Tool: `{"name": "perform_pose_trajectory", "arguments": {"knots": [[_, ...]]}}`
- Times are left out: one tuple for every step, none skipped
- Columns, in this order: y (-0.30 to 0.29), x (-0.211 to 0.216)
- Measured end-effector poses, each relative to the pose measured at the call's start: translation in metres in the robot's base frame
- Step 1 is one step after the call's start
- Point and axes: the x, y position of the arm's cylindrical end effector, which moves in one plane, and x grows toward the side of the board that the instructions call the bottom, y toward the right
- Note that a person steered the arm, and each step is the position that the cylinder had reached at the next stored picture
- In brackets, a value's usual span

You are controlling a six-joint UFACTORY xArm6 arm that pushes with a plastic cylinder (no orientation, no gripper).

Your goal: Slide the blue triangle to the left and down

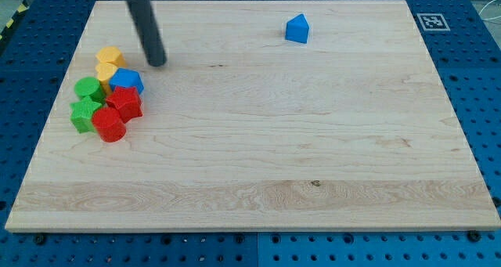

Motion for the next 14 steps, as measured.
{"name": "perform_pose_trajectory", "arguments": {"knots": [[0.077, 0.017], [0.164, 0.020], [0.231, 0.007], [0.242, -0.054], [0.242, -0.085], [0.243, -0.085], [0.222, -0.088], [0.186, -0.090], [0.167, -0.111], [0.155, -0.140], [0.131, -0.145], [0.108, -0.132], [0.094, -0.091], [0.075, -0.032]]}}
